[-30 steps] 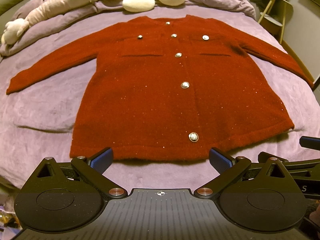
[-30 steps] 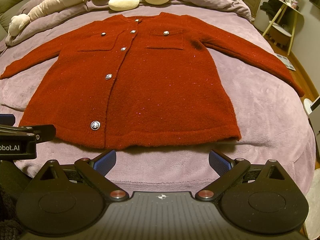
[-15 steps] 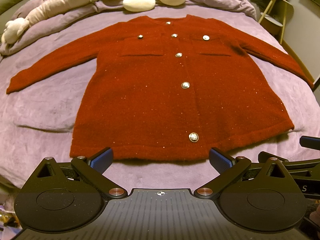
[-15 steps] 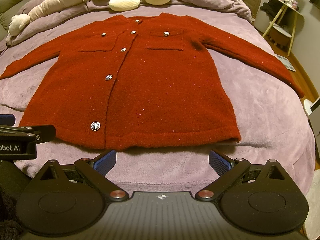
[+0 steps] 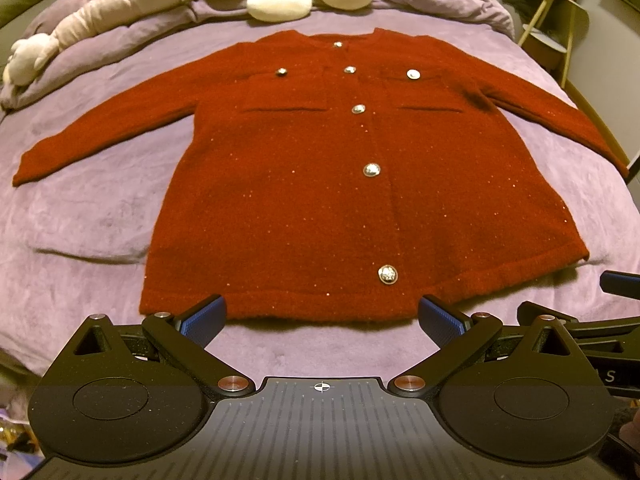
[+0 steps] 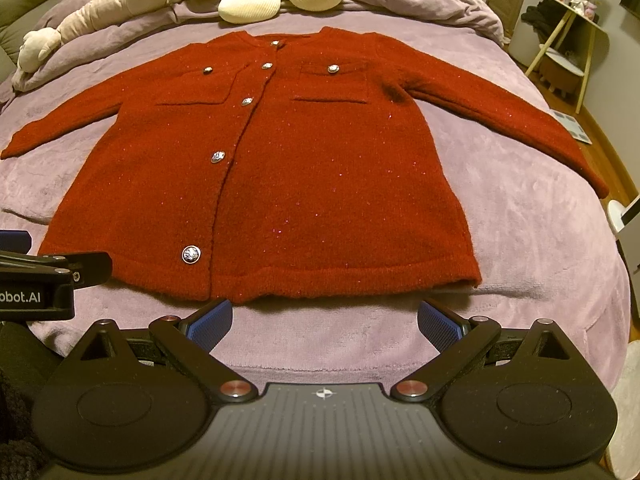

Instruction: Fold small clothes

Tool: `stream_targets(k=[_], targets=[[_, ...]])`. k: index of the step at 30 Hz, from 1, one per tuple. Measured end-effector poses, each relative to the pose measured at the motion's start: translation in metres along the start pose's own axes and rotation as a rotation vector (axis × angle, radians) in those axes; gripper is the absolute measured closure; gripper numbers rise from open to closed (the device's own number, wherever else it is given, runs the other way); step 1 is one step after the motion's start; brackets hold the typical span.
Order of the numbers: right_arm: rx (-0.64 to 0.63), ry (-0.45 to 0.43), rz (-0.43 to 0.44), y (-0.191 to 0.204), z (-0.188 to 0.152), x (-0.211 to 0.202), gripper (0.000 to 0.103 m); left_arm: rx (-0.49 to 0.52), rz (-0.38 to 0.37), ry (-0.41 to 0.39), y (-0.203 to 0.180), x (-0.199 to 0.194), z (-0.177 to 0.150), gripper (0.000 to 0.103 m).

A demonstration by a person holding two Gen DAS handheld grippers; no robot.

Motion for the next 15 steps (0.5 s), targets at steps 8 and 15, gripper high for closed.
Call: stream_targets(k=[8, 15], targets=[[0.003, -0.001, 0.002, 0.0002, -0.0002, 0.0003, 0.004, -0.002, -0.001, 0.004, 0.0004, 0.0011, 0.0002, 0.000], [0.009, -0.003, 0.015, -0.0003, 0.0009, 0.0038, 0.004, -0.006, -0.002, 0.018, 0.0011, 0.0056, -0.0005, 0.000]])
Point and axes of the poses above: each gripper's, at about its wrist camera, not at the fingertips, and x roughly the way its jaws point, y to its left, z to its top, the point moved 9 cm from there along x, roughly the way its jaws point, and after that the axes turned 6 degrees about -z, right-handed, at the moved point
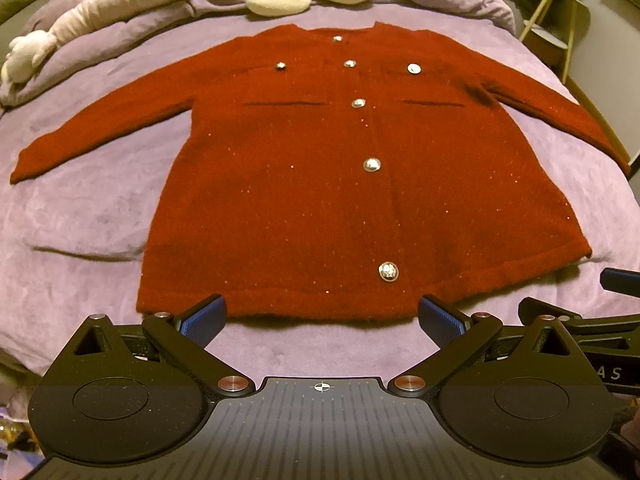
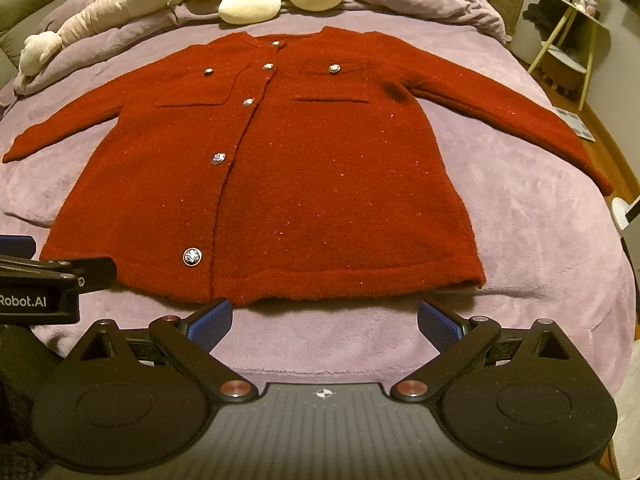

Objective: Fold small clothes
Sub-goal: 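Grasp the cardigan sleeve cuff with the right gripper and lift it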

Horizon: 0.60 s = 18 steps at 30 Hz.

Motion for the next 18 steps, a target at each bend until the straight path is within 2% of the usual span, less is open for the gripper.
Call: stream_targets(k=[6, 9, 11, 12, 14, 16, 18], targets=[[0.025, -0.025, 0.051, -0.003, 0.003, 0.003, 0.004, -0.010, -0.014, 0.016, 0.002, 0.007, 0.001, 0.000], [0.111, -0.136, 0.147, -0.017, 0.019, 0.001, 0.004, -0.032, -0.032, 0.012, 0.006, 0.012, 0.007, 0.000], [0.216, -0.294, 0.198, -0.042, 0.037, 0.001, 0.004, -0.050, -0.069, -0.014, 0.008, 0.015, 0.015, 0.000], [0.274, -0.340, 0.202, -0.061, 0.047, 0.008, 0.004, -0.057, -0.086, -0.035, 0.009, 0.016, 0.019, 0.000], [0.388, -0.316, 0.174, -0.100, 0.062, 0.033, 0.004, -0.067, -0.092, -0.089, 0.013, 0.022, 0.032, 0.000], [0.560, -0.242, 0.130, -0.149, 0.070, 0.066, 0.004, -0.063, -0.064, -0.135, 0.018, 0.029, 0.043, 0.000], [0.773, -0.244, 0.178, -0.204, 0.076, 0.094, 0.004, -0.053, -0.020, -0.142, 0.025, 0.044, 0.055, 0.000]])
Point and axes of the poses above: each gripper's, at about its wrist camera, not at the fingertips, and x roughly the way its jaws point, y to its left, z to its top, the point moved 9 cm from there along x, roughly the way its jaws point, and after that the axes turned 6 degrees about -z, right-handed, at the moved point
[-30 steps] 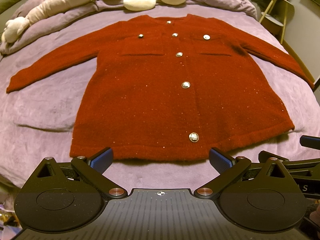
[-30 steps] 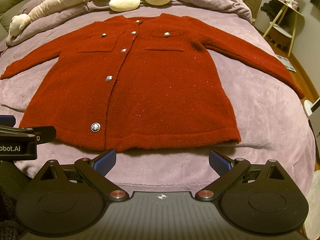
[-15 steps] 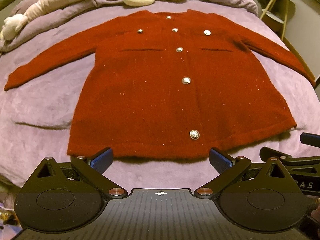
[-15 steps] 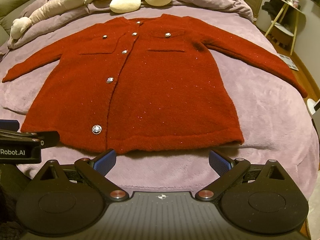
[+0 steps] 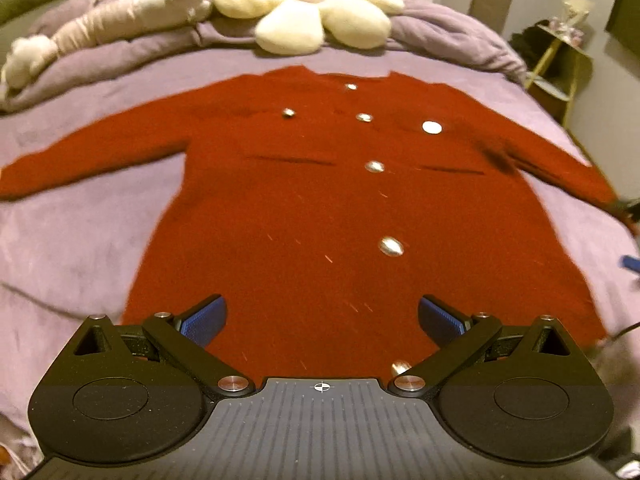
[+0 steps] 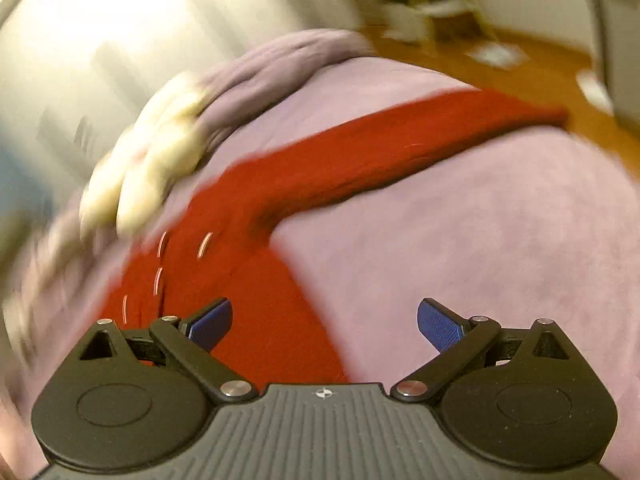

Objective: Fold small clothes
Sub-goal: 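Grasp the cardigan sleeve cuff with the right gripper and lift it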

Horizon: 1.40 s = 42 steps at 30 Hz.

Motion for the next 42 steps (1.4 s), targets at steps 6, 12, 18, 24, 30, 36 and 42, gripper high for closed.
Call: stream_targets(k=[6, 12, 18, 24, 30, 36, 42], targets=[[0.483, -0.101, 0.032, -0.110, 0.077, 0.049, 0.030, -0.039, 0.037, 0.088, 0.011, 0.059, 0.016, 0.000], [0.717, -0.172, 0.012, -0.173, 0.105, 0.094, 0.059, -0.139, 0.024, 0.102, 0.010, 0.098, 0.021, 0.000], [0.668, -0.207, -0.073, -0.177, 0.119, 0.122, 0.088, -0.195, 0.006, 0.072, 0.018, 0.106, 0.020, 0.000], [0.197, -0.213, -0.367, -0.126, 0.153, 0.126, 0.094, -0.266, -0.092, 0.080, 0.031, 0.107, 0.020, 0.000], [-0.358, -0.380, -0.231, 0.056, 0.146, 0.100, 0.094, -0.358, -0.181, 0.093, 0.042, 0.099, 0.026, 0.000], [-0.721, -0.280, 0.156, 0.213, 0.041, 0.089, 0.067, -0.335, -0.254, 0.026, 0.027, 0.091, 0.068, 0.000], [-0.596, -0.118, 0.150, 0.187, 0.006, 0.103, 0.061, -0.207, -0.382, -0.020, -0.026, 0.117, 0.126, 0.000]])
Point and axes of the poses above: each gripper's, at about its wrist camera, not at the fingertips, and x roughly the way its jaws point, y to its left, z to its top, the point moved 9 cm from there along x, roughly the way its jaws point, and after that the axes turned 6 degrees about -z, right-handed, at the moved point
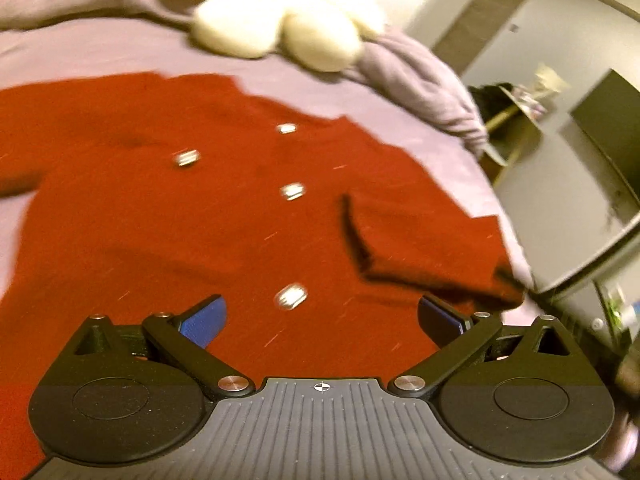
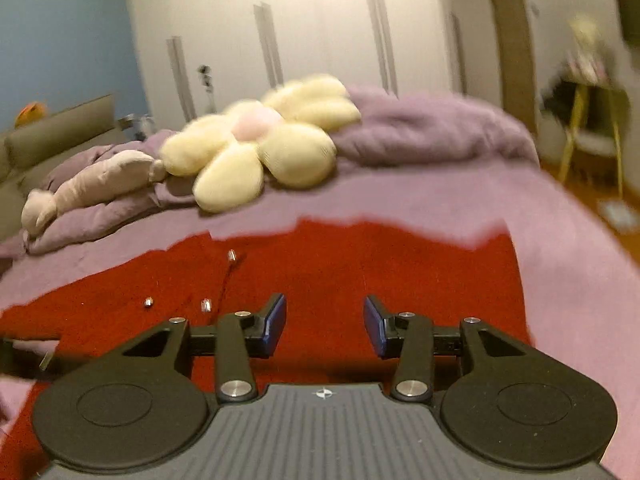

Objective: Fold small clothes
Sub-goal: 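Grasp the cardigan sleeve cuff with the right gripper and lift it, then carry the sleeve across the body with the right gripper while the left gripper pinches the front edge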

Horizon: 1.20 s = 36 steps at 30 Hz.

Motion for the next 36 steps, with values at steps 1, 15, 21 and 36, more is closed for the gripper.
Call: stream_targets(k=[1, 15, 21, 36], targets=[[0.028, 0.029, -0.008, -0.006, -0.012, -0.001, 0.061, 0.001, -0.020, 0.010, -0.007, 0.016, 0.006, 0.000], [0.264, 0.116, -0.014, -0.059, -0.106, -0.062, 0.056, -0.276, -0.163, 0.193, -0.014, 0.148, 0.018, 0.035], [0.284, 0.120, -0.008, -0.057, -0.107, -0.058, 0.056, -0.326, -0.159, 0.184, -0.011, 0.159, 0.020, 0.069], [0.233, 0.049, -0.012, -0.051, -0.061, -0.043, 0.056, -0.110, -0.036, -0.016, 0.015, 0.082, 0.092, 0.079]])
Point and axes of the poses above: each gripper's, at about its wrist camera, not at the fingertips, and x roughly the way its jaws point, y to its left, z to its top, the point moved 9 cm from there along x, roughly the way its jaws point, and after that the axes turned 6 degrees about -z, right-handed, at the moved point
